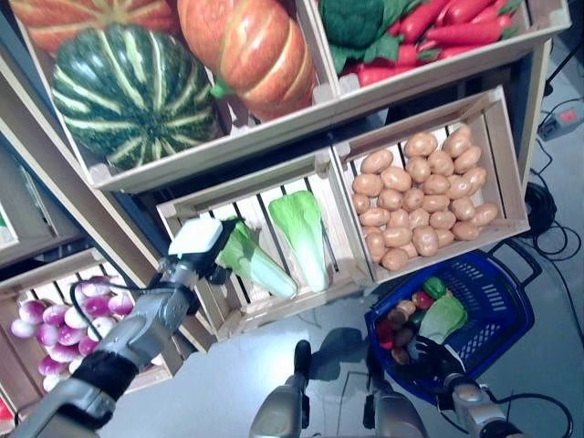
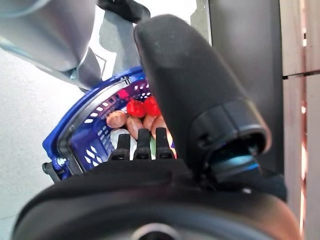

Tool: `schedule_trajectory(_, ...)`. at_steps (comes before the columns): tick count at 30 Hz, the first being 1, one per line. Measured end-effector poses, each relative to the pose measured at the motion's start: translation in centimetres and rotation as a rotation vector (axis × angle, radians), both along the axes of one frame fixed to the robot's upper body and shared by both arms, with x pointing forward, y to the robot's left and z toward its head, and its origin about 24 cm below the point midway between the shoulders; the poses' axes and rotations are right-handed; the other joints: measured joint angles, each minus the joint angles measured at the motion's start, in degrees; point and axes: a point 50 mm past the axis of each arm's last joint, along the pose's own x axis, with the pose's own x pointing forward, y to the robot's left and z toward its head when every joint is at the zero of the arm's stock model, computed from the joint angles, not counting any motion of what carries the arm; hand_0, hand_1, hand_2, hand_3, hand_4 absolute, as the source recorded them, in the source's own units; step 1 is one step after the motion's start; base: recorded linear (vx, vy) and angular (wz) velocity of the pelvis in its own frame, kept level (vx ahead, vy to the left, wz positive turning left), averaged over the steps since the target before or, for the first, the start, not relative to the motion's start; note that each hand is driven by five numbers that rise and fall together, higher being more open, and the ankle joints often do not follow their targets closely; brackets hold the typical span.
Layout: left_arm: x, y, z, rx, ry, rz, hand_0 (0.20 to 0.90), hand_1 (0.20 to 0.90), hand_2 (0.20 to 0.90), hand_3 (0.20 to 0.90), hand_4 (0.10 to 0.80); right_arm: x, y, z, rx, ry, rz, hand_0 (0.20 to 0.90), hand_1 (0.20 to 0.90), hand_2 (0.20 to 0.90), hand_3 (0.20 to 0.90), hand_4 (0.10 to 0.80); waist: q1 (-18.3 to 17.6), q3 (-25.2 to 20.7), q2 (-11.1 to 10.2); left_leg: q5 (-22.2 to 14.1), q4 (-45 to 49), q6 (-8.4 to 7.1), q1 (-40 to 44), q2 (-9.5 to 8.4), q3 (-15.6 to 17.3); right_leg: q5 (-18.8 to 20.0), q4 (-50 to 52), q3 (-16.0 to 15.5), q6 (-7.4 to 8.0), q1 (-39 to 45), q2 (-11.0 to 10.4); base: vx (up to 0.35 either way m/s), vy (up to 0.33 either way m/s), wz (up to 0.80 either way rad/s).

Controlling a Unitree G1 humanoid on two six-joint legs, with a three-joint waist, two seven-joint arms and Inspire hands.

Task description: Put vegetables into the basket

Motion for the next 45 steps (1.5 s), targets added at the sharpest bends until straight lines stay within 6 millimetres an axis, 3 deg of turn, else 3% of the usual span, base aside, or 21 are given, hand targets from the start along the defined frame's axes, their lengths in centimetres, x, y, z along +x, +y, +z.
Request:
schedule_trajectory(5,1.6,-1.0,1.2,0.209,-0.159,-0.098,0.900,0.900,0.900,0.900,0.800,3.2,0.9,1.8,-0.004,-0.081,0.052,0.900,0.900,0.900,0.900,0.800,-1.32,5.32,-2.72,0.20,1.24,-0.27,-2.80,0.07,-0.03,0.87,0.13,-0.03,-0.37,-2.31,0.18,-0.131,0.008,-0.01)
schedule_trajectory(11,2.4,-1.7,0.9,0.391,-0.226,-0.187,0.900,0.900,0.900,0.900,0.800,5.6,1.9,3.4,-0.005,-0.148,0.101,0.900,0.900,0.900,0.900,0.800,-1.98,6.11,-3.81,0.25,1.25,-0.30,-4.97,0.02,0.28,1.14,0.26,0.44,-0.37,-4.81,0.13,-0.077,0.053,-0.04)
schedule_trajectory(14,3.1,-1.9,1.7,0.473,-0.247,-0.223,0.900,0.900,0.900,0.900,0.800,6.7,2.5,4.3,0.002,-0.193,0.124,0.900,0.900,0.900,0.900,0.800,-2.12,6.41,-3.99,0.29,1.35,-0.25,-6.10,0.00,0.30,1.14,0.83,0.58,-0.36,-6.16,0.09,-0.039,0.053,-0.02)
schedule_trajectory(21,3.9,-3.1,3.6,0.504,-0.265,-0.247,0.900,0.900,0.900,0.900,0.800,8.0,2.8,5.5,0.000,-0.237,0.139,0.900,0.900,0.900,0.900,0.800,-3.07,6.65,-4.18,0.63,1.36,-0.07,-7.67,-0.21,0.47,1.22,1.16,0.62,-0.24,-7.89,-0.15,-0.007,0.011,0.00)
schedule_trajectory(30,3.0,-5.2,6.6,0.388,-0.231,-0.218,0.900,0.900,0.900,0.900,0.800,8.5,1.5,6.9,-0.030,-0.275,0.141,0.900,0.900,0.900,0.900,0.800,-2.46,7.44,-2.78,1.02,1.96,-0.39,-10.54,-0.17,-0.42,1.24,1.29,-0.50,-0.26,-10.02,-0.15,0.004,-0.055,0.05)
schedule_trajectory(34,1.9,-4.5,6.7,0.260,-0.251,-0.190,0.900,0.900,0.900,0.900,0.800,8.2,1.7,7.0,-0.016,-0.294,0.143,0.900,0.900,0.900,0.900,0.800,-1.42,7.83,-2.05,1.09,2.09,-0.50,-11.66,-0.05,-1.53,0.98,1.84,-1.42,-0.62,-11.00,-0.19,0.016,-0.104,0.07)
schedule_trajectory(41,-0.4,0.7,6.9,0.164,-0.368,-0.019,0.900,0.900,0.900,0.900,0.800,7.2,1.5,6.3,-0.001,-0.297,0.091,0.900,0.900,0.900,0.900,0.800,0.52,7.97,-1.72,1.39,2.59,-0.93,-13.14,0.02,-3.26,0.63,2.20,-3.26,-0.94,-11.64,-0.21,0.020,-0.063,0.12)
schedule_trajectory(45,-1.6,1.6,7.1,0.130,-0.430,0.009,0.900,0.900,0.900,0.900,0.800,6.8,0.9,6.1,0.000,-0.304,0.043,0.900,0.900,0.900,0.900,0.800,2.36,7.98,-1.65,1.63,3.33,-1.02,-14.85,-0.21,-4.28,-0.36,4.76,-3.70,-0.85,-13.79,-0.53,0.016,-0.050,0.11)
